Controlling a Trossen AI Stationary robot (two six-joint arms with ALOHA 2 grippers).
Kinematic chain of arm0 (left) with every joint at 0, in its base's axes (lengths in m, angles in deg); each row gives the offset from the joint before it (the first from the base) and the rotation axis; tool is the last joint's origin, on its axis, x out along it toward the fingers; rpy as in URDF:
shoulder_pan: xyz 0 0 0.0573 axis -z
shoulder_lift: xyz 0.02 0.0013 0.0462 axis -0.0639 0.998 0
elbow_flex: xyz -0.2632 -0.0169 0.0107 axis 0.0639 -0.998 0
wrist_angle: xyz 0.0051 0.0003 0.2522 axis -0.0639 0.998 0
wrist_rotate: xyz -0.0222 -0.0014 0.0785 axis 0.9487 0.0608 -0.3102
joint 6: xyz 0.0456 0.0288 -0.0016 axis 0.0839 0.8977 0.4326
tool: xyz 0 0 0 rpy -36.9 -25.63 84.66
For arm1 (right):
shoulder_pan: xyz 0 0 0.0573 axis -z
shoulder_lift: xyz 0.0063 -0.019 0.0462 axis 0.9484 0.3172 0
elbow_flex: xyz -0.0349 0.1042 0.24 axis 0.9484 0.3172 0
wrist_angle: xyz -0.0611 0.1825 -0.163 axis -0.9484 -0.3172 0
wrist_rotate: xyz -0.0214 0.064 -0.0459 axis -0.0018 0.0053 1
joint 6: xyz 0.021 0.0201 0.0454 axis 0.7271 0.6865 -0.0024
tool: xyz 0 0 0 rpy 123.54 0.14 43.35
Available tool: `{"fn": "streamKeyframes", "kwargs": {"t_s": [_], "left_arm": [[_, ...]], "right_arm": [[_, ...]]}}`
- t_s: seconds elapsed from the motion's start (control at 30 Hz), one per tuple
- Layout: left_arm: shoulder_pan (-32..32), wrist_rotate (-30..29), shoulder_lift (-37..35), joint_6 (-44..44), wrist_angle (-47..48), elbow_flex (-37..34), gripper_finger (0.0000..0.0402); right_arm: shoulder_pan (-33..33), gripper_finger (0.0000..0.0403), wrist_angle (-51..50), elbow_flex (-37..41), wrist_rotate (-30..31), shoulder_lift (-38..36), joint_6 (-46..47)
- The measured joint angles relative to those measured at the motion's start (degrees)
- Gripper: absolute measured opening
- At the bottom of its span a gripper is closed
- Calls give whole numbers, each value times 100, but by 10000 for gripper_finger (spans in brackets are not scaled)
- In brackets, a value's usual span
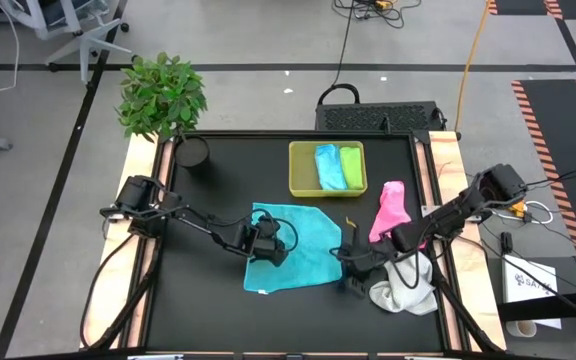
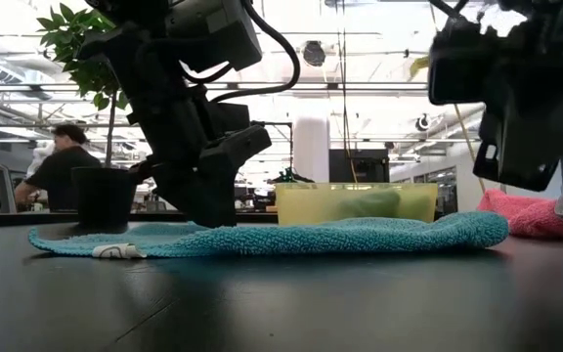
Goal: Fold microfiber towels
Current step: Fold the blue microfiber cloth
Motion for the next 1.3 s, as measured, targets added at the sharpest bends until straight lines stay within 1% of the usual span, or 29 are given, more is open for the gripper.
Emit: {"fn": "streamKeyframes", "kwargs": {"t_s": [0.1, 0.17, 0.23, 0.37, 0.5, 0.57, 0.67, 0.73, 0.8, 0.9, 1.03, 1.17, 1.3], "left_arm": [[0, -1, 0, -1, 0, 0, 143], [0, -1, 0, -11, 3, 0, 143], [0, -1, 0, -20, 3, 0, 143], [-4, 1, 0, -35, 3, 0, 143], [-4, 5, 0, -35, -4, 0, 143], [-4, 6, 0, -35, -6, 0, 143], [-4, 6, 0, -33, -12, 0, 143], [-4, 7, 0, -33, -17, 0, 143], [-4, 13, 0, -37, -21, -2, 143], [-4, 15, 0, -35, -23, -2, 143], [-4, 17, 0, -30, -21, -2, 143], [-4, 20, 0, -9, -21, -2, 143], [-4, 20, 0, -12, -21, -2, 143]], "right_arm": [[-112, 0, -95, 0, 439, 81, -141], [-165, 0, -10, 0, 576, 195, -217], [-218, 0, 92, -5, 567, 333, -259], [-389, 0, 80, -142, 334, 602, -297], [-549, 0, -74, -588, 268, 938, -703], [-569, 0, -420, -870, 272, 1194, -1009], [-481, 0, -614, -1153, 217, 1558, -1556], [-383, 0, -434, -1228, 208, 1672, -1934], [-253, 0, -473, -1224, 206, 1634, -2209], [14, 0, -1081, -1224, 312, 1476, -2322], [158, 0, -1769, -1237, 725, 1344, -2657], [182, 0, -1887, -1235, 1149, 1336, -2957], [340, 0, -2024, -1297, 1845, 1220, -2960]]}}
